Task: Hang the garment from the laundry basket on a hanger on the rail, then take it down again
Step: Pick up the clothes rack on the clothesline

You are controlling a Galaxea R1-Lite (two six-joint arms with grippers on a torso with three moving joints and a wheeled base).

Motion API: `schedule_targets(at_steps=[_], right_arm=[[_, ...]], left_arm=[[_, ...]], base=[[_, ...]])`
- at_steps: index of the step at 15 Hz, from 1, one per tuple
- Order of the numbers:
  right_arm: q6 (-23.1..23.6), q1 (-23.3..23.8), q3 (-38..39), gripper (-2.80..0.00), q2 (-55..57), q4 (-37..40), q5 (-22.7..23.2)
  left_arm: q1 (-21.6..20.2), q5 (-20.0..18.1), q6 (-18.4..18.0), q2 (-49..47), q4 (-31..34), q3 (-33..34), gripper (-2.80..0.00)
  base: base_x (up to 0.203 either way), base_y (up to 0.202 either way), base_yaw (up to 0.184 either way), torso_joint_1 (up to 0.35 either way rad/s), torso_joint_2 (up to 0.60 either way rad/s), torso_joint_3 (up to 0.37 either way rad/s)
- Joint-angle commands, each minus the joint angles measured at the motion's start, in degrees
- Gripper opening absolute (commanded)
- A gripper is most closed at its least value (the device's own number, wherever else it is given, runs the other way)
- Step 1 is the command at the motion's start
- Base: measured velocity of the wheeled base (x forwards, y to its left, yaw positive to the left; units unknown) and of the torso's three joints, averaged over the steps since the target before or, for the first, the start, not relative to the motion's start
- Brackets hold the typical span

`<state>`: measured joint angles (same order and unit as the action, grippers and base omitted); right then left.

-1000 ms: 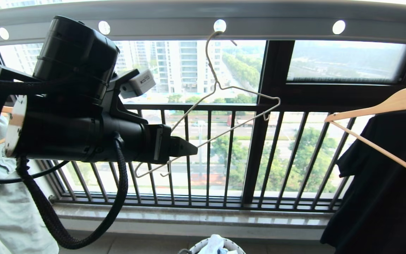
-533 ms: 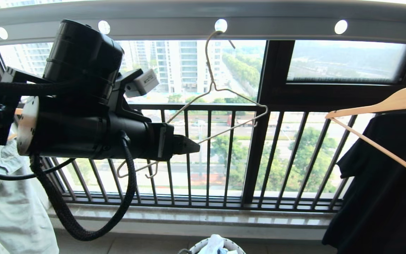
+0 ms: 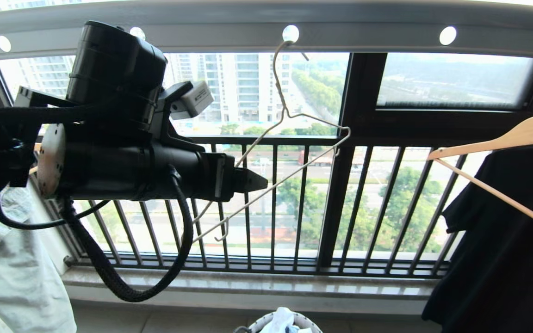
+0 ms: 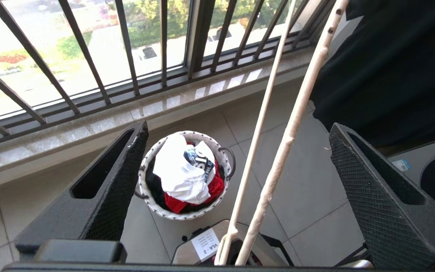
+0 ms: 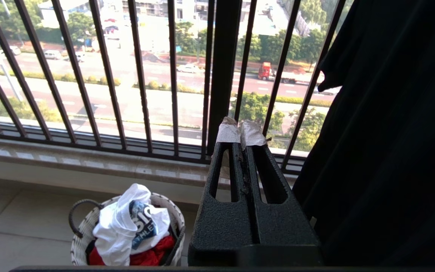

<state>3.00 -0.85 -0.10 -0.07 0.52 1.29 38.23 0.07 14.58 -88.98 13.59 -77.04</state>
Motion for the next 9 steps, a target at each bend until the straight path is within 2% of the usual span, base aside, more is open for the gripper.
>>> schedule_targets(at_steps=[1, 3, 7, 9], right_arm=[[0.1, 0.0, 0.0, -2.8, 0.0, 0.0, 0.0], [0.0, 0.0, 0.0, -2.8, 0.0, 0.0, 0.0], [0.1, 0.0, 0.0, -2.8, 0.0, 0.0, 0.0], [0.1, 0.0, 0.0, -2.8, 0.0, 0.0, 0.0]], left_arm=[[0.1, 0.1, -0.2, -2.9, -2.8, -0.1, 0.0], [0.3, 0.2, -2.3, -4.6, -5.6, -0.1, 0.0], [0.5, 2.7, -2.8, -4.7, -7.7, -0.2, 0.0], [0.5, 2.8, -2.8, -4.5, -7.7, 0.0, 0.0]], base=[[0.0, 0.0, 0.0, 0.0, 0.0, 0.0], [0.0, 0.0, 0.0, 0.0, 0.0, 0.0], [0.0, 0.0, 0.0, 0.0, 0.0, 0.0], [0.0, 0.0, 0.0, 0.0, 0.0, 0.0]])
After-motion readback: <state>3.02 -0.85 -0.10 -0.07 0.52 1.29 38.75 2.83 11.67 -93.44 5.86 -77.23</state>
